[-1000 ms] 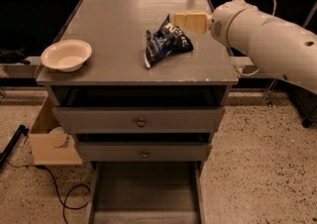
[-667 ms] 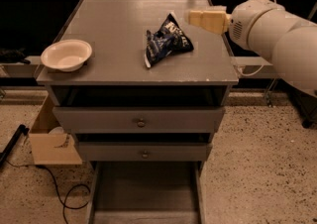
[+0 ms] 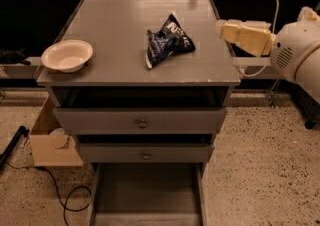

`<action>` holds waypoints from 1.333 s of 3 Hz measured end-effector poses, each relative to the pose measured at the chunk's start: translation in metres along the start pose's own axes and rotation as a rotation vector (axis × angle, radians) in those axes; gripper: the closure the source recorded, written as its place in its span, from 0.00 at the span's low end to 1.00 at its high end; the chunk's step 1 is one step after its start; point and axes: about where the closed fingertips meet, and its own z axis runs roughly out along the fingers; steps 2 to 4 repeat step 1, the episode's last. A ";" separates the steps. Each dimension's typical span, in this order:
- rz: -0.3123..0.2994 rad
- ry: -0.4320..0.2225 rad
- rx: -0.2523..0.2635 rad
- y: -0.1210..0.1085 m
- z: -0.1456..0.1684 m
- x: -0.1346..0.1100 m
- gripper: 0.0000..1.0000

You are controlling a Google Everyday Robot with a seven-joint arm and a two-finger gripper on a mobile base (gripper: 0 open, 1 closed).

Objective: Pick blue chip bag from bottom drawer and place on counter

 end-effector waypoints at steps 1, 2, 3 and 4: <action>0.000 0.000 0.000 0.000 0.000 0.000 0.00; 0.000 0.000 0.000 0.000 0.000 0.000 0.00; 0.000 0.000 0.000 0.000 0.000 0.000 0.00; 0.000 0.000 0.000 0.000 0.000 0.000 0.00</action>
Offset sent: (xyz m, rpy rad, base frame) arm 0.0000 0.0000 0.0000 0.0000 0.0000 0.0000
